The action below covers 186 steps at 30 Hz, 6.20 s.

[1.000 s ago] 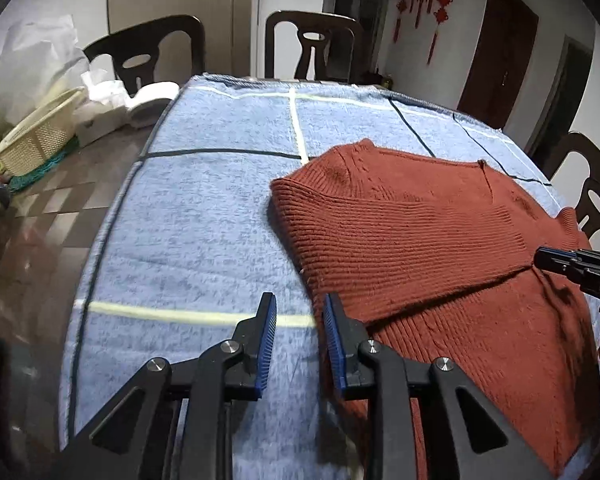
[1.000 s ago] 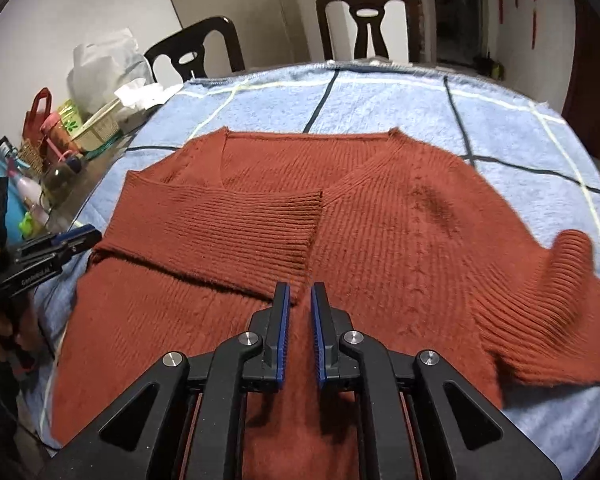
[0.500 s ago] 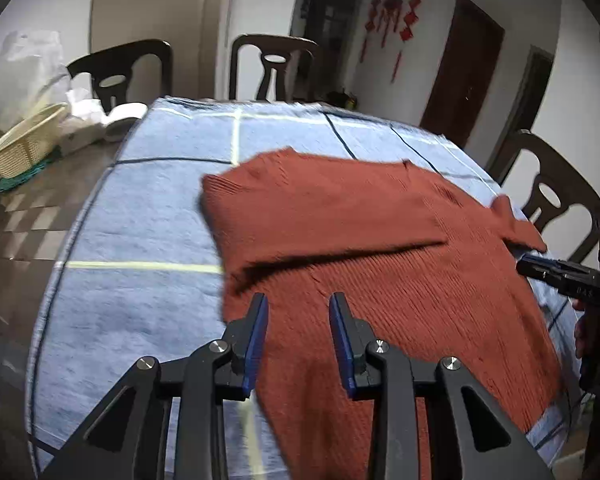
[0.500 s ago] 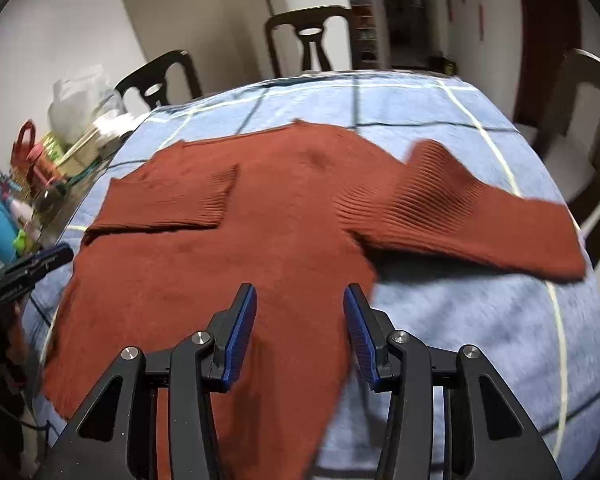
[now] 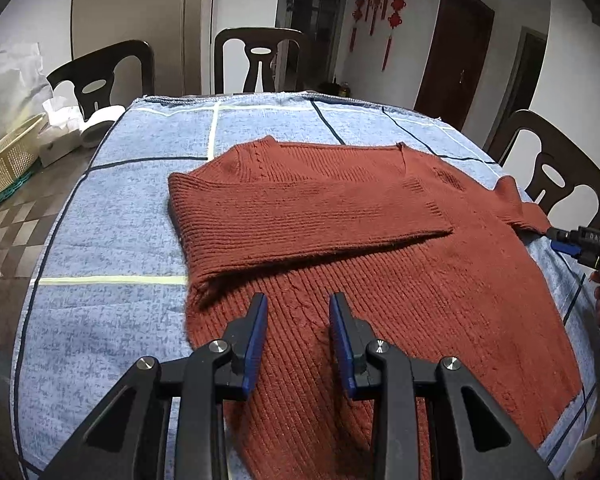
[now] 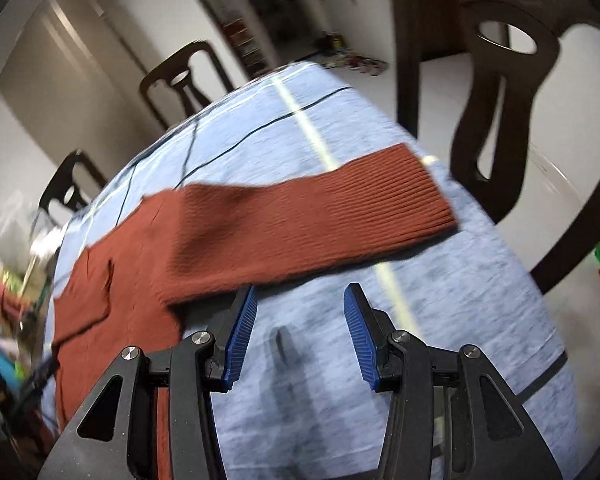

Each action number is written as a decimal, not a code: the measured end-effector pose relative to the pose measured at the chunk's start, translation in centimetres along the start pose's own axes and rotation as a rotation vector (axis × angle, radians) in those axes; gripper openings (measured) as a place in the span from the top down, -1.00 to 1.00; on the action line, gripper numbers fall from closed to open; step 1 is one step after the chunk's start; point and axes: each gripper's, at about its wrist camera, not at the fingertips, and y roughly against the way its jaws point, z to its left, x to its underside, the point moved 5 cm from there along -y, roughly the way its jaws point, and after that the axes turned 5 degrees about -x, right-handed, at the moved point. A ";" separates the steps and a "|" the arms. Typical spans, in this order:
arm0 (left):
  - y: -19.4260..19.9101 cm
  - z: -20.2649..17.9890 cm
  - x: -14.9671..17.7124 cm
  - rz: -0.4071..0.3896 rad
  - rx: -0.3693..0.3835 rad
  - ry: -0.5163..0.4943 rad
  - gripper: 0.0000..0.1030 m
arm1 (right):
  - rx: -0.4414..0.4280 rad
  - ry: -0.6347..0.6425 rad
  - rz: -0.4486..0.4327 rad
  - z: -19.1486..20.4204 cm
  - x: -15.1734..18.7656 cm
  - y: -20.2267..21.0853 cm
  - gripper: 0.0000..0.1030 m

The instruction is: Fold small clothes

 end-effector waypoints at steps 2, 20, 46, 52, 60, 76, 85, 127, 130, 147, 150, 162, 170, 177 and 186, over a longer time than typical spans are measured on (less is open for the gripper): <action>-0.3 0.0 0.2 0.010 -0.001 -0.004 0.34 | 0.007 -0.017 -0.004 -0.6 -0.4 -0.1 0.10; -1.0 0.1 0.6 0.041 0.017 0.015 0.32 | -0.044 -0.049 -0.103 0.4 -4.6 0.4 0.84; 1.9 -0.7 -3.1 -0.010 0.088 0.006 0.32 | -0.372 0.493 0.152 19.2 4.7 -3.0 0.73; -1.2 -5.8 -7.8 0.028 0.203 -0.059 0.32 | -0.225 0.525 0.152 15.9 5.9 -3.6 0.72; -8.5 -10.6 -8.0 0.217 0.284 -0.031 0.34 | -0.155 0.508 0.134 13.2 5.7 -3.9 0.71; -6.1 -8.6 -8.6 0.064 0.212 -0.067 0.82 | -0.156 0.530 0.131 13.8 5.1 -3.5 0.71; -4.9 -7.1 -8.6 0.049 0.192 -0.053 0.80 | -0.151 0.495 0.083 13.7 2.8 -3.9 0.72; -2.8 1.2 -5.3 -0.004 -0.015 -0.034 0.77 | -0.045 0.620 0.131 12.6 3.2 -4.6 0.71; -3.5 3.0 -4.1 0.043 -0.045 -0.001 0.77 | -0.047 0.613 0.128 12.3 3.2 -4.1 0.71; -0.4 4.2 -1.5 0.013 -0.042 0.053 0.58 | -0.162 0.532 0.118 12.4 4.6 -0.5 0.27; 0.9 3.7 -0.5 0.017 -0.014 0.059 0.53 | -0.198 0.516 0.126 12.3 6.1 0.6 0.27; 4.6 2.2 5.7 0.024 0.071 0.118 0.35 | -0.292 0.400 0.174 9.4 12.4 2.9 0.27; 6.6 0.4 9.1 0.020 0.163 0.192 0.25 | -0.413 0.378 0.230 10.5 15.9 4.4 0.26; 7.1 -0.5 10.1 0.010 0.222 0.241 0.25 | -0.452 0.297 0.225 10.1 15.9 4.1 0.28; 7.7 0.2 9.3 -0.018 0.223 0.259 0.86 | -0.442 0.280 0.141 9.6 15.0 6.1 0.85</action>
